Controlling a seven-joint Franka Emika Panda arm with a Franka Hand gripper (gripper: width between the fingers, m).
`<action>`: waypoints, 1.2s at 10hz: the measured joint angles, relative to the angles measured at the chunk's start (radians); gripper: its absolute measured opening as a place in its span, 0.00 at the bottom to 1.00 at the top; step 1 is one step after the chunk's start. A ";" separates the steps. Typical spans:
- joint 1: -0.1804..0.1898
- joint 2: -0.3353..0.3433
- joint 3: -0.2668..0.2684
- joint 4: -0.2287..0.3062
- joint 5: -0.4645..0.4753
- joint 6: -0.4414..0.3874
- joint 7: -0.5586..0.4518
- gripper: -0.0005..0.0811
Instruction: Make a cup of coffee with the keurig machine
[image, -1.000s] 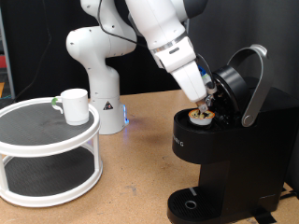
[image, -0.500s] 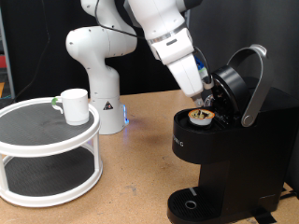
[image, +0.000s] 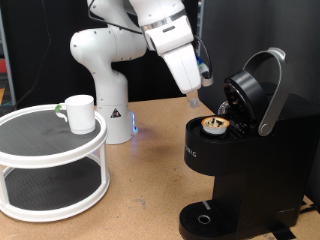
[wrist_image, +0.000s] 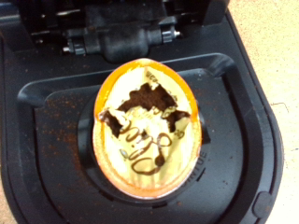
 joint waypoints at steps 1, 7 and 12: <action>0.000 0.000 0.000 -0.002 0.010 0.000 0.001 1.00; -0.001 -0.004 -0.088 0.147 0.105 -0.190 -0.130 1.00; 0.007 0.008 -0.093 0.193 0.125 -0.285 -0.129 1.00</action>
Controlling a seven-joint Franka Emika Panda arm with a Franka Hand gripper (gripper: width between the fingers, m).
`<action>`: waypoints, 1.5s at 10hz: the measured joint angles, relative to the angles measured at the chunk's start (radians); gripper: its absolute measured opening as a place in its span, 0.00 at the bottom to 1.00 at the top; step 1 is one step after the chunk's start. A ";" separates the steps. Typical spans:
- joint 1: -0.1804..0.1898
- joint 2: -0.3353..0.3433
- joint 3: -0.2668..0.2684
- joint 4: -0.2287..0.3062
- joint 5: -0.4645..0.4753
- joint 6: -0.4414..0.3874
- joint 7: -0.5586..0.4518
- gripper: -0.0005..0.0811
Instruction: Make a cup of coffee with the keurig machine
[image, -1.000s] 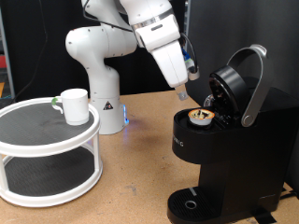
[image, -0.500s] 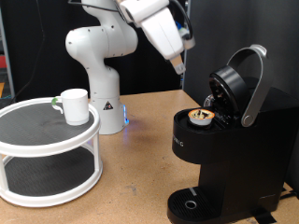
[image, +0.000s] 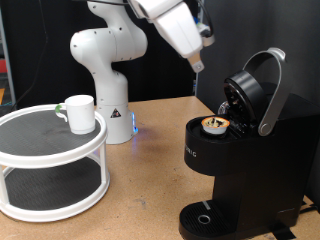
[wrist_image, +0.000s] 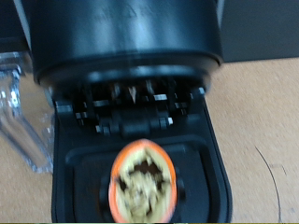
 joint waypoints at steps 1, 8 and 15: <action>0.010 0.009 0.011 0.013 0.024 0.003 0.013 1.00; 0.060 0.042 0.128 0.063 0.042 0.080 0.122 1.00; 0.077 0.043 0.214 0.095 0.046 0.127 0.215 1.00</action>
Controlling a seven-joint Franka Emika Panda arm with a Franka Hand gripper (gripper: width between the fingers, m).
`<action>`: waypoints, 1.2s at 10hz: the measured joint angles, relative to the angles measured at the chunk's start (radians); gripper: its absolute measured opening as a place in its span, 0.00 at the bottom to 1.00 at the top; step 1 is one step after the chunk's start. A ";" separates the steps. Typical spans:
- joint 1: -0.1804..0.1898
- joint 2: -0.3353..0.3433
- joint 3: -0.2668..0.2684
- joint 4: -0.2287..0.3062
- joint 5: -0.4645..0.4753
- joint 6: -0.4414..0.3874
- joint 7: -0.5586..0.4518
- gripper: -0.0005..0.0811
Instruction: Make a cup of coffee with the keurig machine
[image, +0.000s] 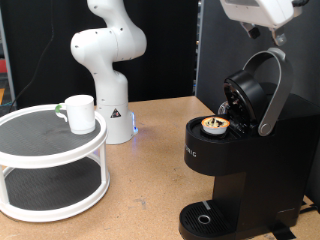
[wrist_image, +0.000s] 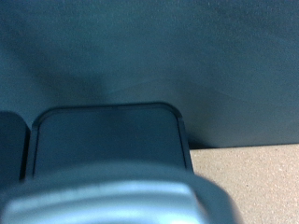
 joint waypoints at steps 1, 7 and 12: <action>0.001 0.000 0.011 0.005 0.000 0.003 0.011 1.00; 0.004 0.042 0.098 0.011 -0.059 0.084 0.110 0.24; -0.002 0.064 0.094 0.008 -0.057 0.083 0.087 0.01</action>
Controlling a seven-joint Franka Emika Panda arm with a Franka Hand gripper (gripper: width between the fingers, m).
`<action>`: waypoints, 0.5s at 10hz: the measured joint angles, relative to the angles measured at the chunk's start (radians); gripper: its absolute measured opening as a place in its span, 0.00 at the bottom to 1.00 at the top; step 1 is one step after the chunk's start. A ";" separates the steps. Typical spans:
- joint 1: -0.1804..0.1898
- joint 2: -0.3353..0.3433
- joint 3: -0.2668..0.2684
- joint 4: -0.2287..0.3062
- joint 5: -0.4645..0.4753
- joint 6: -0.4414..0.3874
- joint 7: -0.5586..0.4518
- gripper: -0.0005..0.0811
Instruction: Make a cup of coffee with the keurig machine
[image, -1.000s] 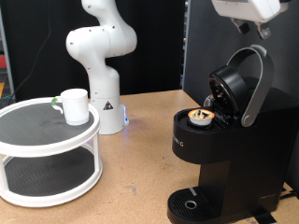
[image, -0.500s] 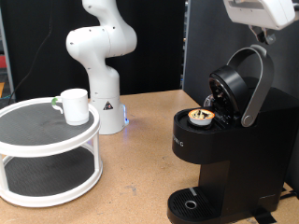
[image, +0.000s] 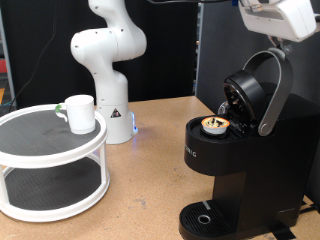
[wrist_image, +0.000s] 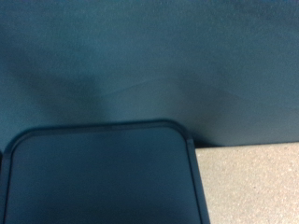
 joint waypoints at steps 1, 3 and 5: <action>-0.004 -0.004 -0.009 0.003 0.002 -0.018 -0.015 0.01; -0.013 -0.017 -0.027 0.003 -0.007 -0.050 -0.042 0.02; -0.028 -0.031 -0.039 0.003 -0.050 -0.071 -0.052 0.02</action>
